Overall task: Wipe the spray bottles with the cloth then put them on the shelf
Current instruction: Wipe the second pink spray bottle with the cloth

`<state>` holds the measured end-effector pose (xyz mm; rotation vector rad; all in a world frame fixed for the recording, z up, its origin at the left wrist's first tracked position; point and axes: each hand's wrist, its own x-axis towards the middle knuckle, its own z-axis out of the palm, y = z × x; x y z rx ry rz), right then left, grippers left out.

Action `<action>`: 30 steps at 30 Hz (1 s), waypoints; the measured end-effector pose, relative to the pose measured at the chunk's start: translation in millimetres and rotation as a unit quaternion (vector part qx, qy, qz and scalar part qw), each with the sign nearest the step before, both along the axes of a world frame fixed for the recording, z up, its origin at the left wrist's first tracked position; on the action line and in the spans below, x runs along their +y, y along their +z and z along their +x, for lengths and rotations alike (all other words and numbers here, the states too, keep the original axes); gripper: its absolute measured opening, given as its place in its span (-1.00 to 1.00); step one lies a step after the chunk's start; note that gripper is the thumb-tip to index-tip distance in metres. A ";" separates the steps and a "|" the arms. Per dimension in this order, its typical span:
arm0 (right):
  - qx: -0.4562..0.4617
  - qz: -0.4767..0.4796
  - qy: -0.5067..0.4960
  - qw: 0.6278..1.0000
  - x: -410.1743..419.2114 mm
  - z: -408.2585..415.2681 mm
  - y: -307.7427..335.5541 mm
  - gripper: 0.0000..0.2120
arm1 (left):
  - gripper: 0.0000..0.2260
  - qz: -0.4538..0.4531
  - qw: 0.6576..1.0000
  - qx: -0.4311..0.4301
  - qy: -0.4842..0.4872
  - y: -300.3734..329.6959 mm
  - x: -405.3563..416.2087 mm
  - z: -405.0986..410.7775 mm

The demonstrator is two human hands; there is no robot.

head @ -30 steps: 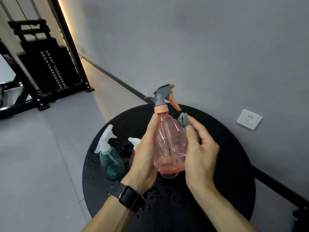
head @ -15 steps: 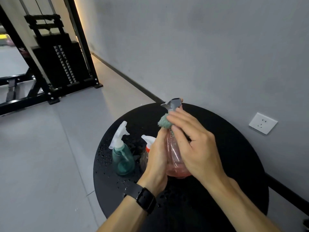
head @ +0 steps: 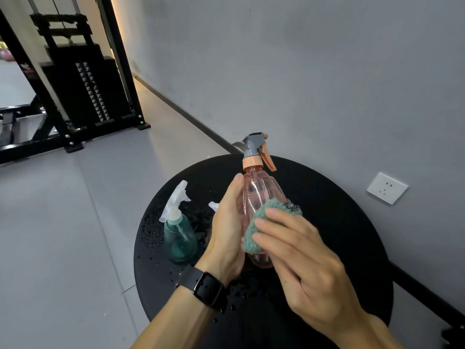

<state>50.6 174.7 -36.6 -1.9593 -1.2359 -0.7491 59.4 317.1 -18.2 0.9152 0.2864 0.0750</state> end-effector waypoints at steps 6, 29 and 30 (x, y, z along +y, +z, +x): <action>0.023 0.007 0.006 1.000 -7.4 0.0 -9.1 -0.75 | -0.56 0.031 0.998 -0.021 -0.048 -5.6 -6.2 -1.4; 0.195 0.108 -0.002 0.975 -10.1 10.3 17.2 -0.73 | -0.43 -0.003 0.994 -0.039 -0.099 -3.6 -22.9 -16.9; 0.187 0.111 -0.003 0.976 -11.1 6.8 14.3 -0.73 | -0.41 -0.003 0.995 -0.035 -0.096 -4.2 -21.6 -16.1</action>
